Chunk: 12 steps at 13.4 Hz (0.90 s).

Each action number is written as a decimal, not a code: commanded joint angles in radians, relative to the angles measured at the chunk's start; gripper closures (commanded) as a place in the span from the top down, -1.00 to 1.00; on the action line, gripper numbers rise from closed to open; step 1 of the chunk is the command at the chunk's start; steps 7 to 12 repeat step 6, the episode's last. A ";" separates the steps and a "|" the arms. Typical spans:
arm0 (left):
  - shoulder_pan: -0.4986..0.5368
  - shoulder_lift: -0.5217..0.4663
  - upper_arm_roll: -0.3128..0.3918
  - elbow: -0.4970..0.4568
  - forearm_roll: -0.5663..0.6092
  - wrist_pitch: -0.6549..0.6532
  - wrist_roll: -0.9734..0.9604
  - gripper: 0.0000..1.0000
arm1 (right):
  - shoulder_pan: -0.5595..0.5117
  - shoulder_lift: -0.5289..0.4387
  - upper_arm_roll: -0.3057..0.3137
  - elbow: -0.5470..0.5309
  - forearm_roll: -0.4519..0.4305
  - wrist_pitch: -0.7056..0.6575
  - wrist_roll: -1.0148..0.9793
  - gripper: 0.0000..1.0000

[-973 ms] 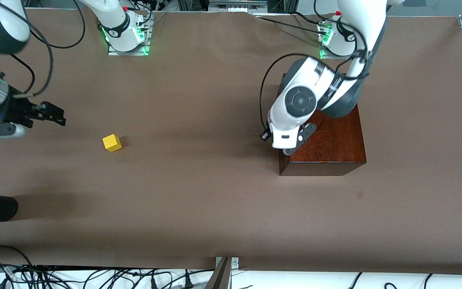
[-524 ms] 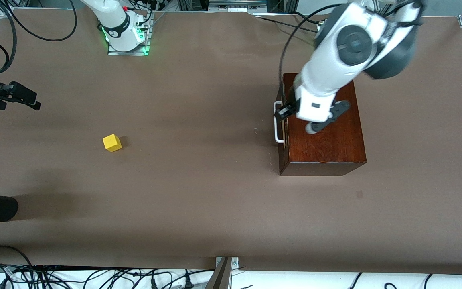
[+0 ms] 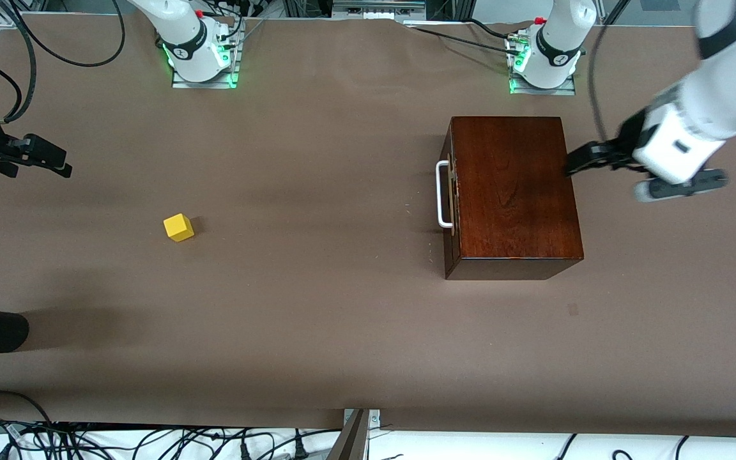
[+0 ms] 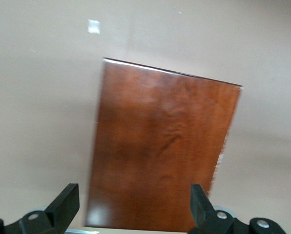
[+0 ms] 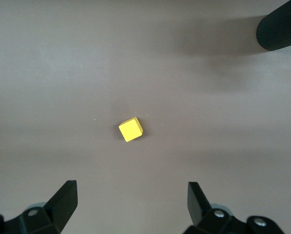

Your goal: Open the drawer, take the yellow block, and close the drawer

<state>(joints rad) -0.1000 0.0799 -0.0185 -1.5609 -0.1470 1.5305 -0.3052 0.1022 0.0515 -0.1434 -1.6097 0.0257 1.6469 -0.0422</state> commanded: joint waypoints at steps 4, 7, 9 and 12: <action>0.061 -0.061 -0.017 -0.021 0.138 -0.003 0.156 1.00 | -0.016 -0.004 0.008 0.002 -0.018 -0.027 0.015 1.00; 0.068 -0.061 -0.014 -0.019 0.130 -0.001 0.182 1.00 | -0.013 -0.004 0.010 0.004 -0.047 -0.025 0.016 1.00; 0.068 -0.061 -0.014 -0.019 0.130 -0.001 0.182 1.00 | -0.013 -0.004 0.010 0.004 -0.047 -0.025 0.016 1.00; 0.068 -0.061 -0.014 -0.019 0.130 -0.001 0.182 1.00 | -0.013 -0.004 0.010 0.004 -0.047 -0.025 0.016 1.00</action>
